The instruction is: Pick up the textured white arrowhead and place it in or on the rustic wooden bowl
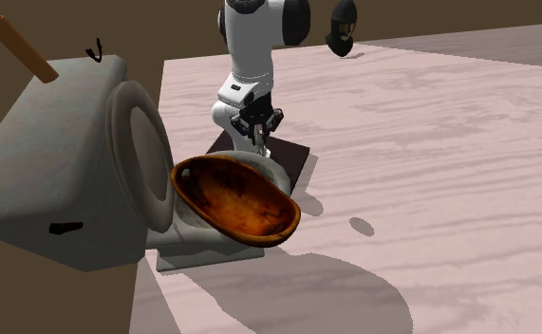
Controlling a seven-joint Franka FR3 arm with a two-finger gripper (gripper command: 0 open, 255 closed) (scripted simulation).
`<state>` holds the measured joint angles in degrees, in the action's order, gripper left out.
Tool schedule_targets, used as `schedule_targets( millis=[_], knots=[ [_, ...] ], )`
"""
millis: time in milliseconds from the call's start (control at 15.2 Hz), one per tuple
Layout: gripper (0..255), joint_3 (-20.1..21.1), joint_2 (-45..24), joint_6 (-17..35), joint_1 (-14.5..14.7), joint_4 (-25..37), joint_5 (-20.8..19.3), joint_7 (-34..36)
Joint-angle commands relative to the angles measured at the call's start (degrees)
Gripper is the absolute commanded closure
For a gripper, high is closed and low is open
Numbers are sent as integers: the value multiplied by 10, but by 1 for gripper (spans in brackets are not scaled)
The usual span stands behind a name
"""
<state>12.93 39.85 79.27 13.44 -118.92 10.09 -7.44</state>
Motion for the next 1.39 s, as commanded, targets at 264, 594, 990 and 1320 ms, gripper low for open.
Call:
schedule_targets(
  millis=[264,594,990,1320],
  knots=[
    [255,-2,-23,-41,-3,64,-4,5],
    [255,-3,-45,-76,-5,121,-7,10],
    [255,-3,-75,-120,-7,195,-10,16],
    [255,-18,-163,-103,-21,261,-36,-14]
  ],
)
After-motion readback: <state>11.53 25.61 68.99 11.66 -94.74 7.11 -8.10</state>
